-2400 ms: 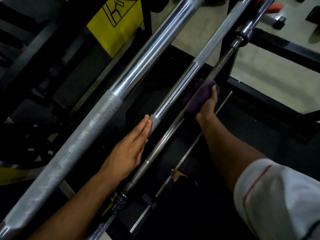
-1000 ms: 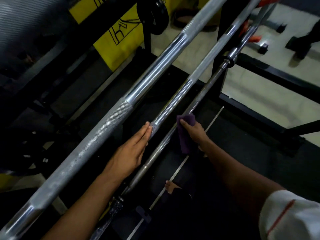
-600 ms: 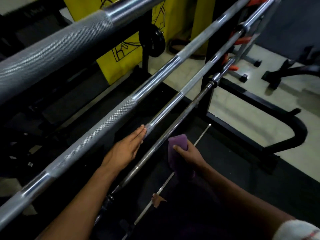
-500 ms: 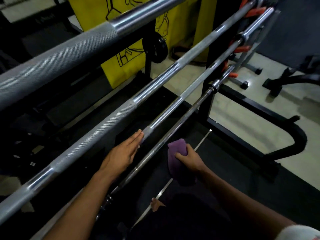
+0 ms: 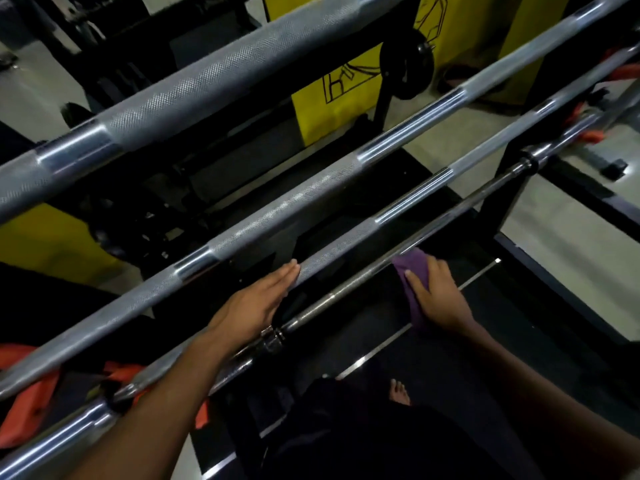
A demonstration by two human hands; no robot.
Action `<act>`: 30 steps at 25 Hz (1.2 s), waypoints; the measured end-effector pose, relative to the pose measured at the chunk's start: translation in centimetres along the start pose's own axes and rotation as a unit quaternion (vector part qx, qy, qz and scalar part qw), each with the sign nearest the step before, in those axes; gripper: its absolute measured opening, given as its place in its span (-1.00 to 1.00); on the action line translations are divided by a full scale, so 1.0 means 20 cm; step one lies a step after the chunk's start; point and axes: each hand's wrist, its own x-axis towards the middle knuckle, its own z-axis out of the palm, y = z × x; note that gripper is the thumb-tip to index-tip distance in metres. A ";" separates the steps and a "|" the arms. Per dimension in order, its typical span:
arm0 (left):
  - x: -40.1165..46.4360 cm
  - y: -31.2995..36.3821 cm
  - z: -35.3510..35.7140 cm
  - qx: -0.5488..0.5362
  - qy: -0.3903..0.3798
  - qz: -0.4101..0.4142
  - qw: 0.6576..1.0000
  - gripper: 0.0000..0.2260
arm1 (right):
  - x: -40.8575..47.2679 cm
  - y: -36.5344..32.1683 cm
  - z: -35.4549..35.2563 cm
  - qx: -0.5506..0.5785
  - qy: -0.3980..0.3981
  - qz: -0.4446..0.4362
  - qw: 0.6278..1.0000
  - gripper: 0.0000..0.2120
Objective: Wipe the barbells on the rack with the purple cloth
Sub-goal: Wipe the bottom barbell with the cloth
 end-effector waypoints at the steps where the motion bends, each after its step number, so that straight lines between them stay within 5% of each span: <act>1: 0.00 -0.01 -0.01 0.005 -0.011 0.010 1.000 -0.47 | 0.05 -0.04 0.00 -0.019 0.017 -0.019 1.000 -0.50; 10: 0.04 -0.13 0.03 -0.026 -0.040 0.049 0.998 -0.44 | 0.37 -0.11 0.52 -0.285 0.018 -0.030 0.958 -0.49; 19: 0.04 -0.14 0.06 -0.013 -0.011 0.063 0.998 -0.44 | 0.04 -0.28 0.87 -0.295 -0.019 -0.141 0.945 -0.49; 25: 0.05 -0.15 0.07 -0.033 -0.016 0.065 0.997 -0.45 | 0.53 -0.02 0.39 -0.301 0.021 -0.018 0.953 -0.56; 30: 0.04 -0.16 0.09 -0.021 0.008 0.098 0.995 -0.49 | 0.24 -0.24 0.73 -0.247 0.043 -0.036 0.967 -0.61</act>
